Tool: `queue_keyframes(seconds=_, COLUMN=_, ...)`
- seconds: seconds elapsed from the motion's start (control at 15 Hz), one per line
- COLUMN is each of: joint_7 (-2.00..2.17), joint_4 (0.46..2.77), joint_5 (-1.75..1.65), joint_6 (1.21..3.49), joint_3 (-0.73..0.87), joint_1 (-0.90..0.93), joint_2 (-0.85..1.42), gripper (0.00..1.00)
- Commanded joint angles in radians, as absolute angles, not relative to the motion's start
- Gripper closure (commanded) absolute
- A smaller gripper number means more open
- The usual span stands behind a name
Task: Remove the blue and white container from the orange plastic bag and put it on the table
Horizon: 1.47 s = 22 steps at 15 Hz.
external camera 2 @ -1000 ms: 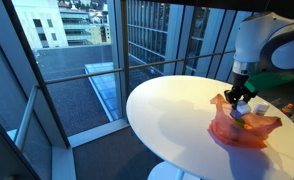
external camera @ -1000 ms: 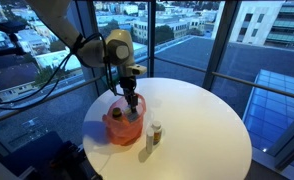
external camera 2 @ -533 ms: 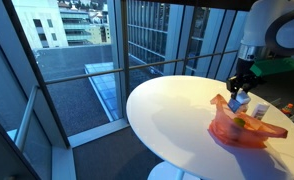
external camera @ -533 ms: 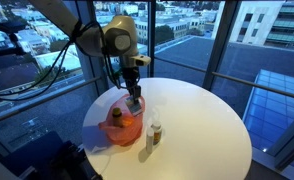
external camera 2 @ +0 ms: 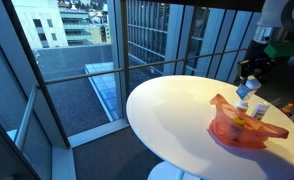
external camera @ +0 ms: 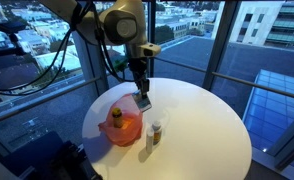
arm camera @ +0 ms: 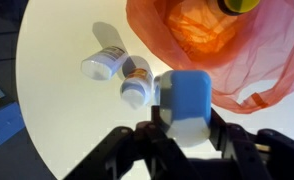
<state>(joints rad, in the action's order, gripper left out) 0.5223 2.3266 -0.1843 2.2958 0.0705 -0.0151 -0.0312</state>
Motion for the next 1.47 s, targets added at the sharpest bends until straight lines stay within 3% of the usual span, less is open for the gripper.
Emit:
queue_keyframes(seconds=0.0, joint_7=0.473, joint_4=2.318, joint_5=-0.150, joint_6=2.262, joint_3=0.077, joint_1=-0.054, joint_2=-0.053, gripper=0.79)
queue_keyframes(seconds=1.4, joint_7=0.262, joint_4=2.110, joint_5=0.016, joint_6=2.306, joint_3=0.094, joint_1=-0.080, joint_2=0.282, gripper=0.79)
